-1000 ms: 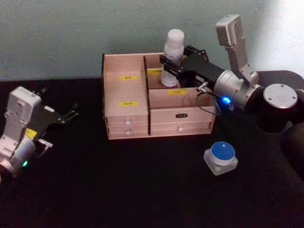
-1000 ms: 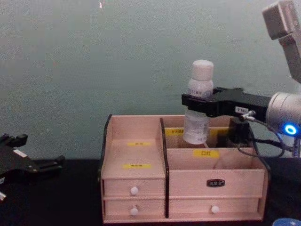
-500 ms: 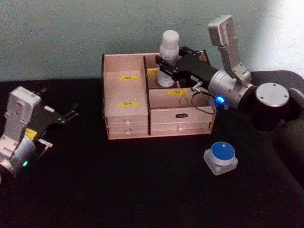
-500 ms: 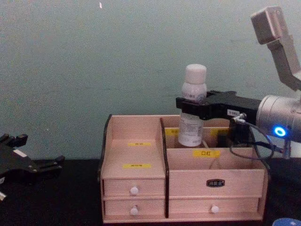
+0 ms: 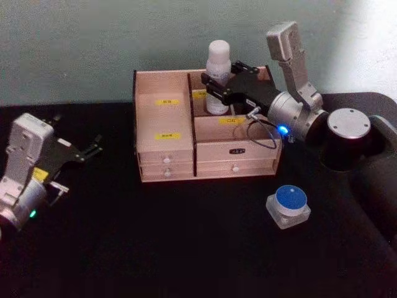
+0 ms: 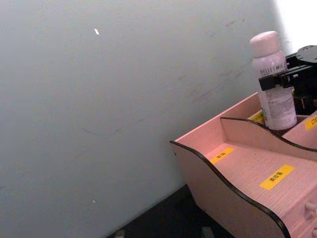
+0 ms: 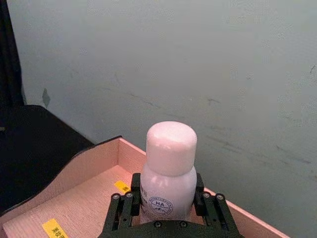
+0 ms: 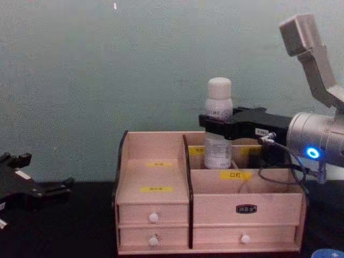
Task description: Pick up the facial cleanser and watermelon frost from the table and place them into the tiered storage box.
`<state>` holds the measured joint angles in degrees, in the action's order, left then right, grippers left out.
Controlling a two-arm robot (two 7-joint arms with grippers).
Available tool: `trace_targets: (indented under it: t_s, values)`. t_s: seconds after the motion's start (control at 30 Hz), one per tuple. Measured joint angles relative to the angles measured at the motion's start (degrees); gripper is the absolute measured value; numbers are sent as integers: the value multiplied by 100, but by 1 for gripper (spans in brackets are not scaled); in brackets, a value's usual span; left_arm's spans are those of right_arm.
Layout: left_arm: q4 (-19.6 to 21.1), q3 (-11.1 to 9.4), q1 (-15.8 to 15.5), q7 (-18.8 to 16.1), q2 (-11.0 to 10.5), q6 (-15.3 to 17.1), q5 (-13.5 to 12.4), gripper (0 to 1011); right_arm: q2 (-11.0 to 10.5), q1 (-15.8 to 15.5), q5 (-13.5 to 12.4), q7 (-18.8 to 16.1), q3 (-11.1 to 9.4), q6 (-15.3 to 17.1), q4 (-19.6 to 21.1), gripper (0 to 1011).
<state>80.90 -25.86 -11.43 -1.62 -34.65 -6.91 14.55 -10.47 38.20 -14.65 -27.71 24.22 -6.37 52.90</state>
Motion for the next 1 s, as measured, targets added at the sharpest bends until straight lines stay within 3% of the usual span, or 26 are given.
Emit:
trace_targets:
  t_s: [1.0]
  values:
    - [0, 0, 0, 0, 0, 0, 0, 1001, 106, 69, 156, -1, -27, 173, -306, 591]
